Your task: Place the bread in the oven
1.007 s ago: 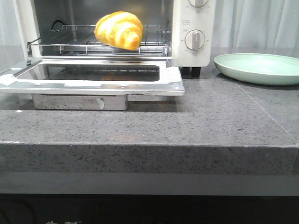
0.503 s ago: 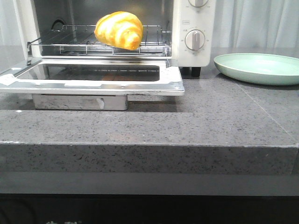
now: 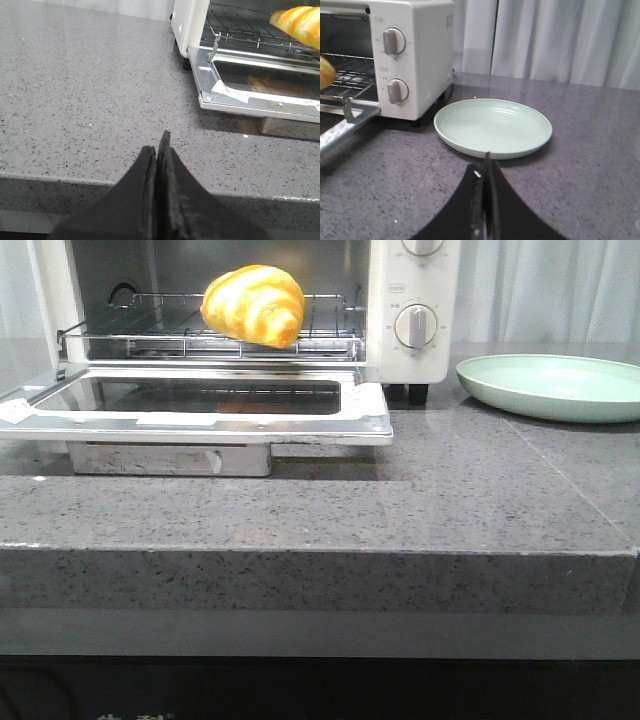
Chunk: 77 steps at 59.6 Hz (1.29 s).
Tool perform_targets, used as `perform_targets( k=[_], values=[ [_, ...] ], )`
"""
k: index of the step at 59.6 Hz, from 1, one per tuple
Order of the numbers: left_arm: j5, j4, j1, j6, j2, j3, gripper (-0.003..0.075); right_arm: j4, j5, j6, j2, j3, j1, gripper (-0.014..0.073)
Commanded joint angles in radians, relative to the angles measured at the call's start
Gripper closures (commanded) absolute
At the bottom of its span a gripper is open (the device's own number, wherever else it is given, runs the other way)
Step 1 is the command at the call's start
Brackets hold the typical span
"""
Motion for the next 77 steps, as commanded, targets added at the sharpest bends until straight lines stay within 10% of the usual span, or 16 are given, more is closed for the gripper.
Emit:
perform_targets(
  k=[1, 77],
  values=[
    [-0.073, -0.009, 0.001, -0.010, -0.017, 0.005, 0.0741, 0.133, -0.095, -0.108, -0.059, 0.051, -0.039, 0.0662],
    [-0.073, -0.009, 0.001, -0.010, -0.017, 0.005, 0.0741, 0.228, 0.028, -0.163, -0.184, 0.134, -0.059, 0.0662]
  ],
)
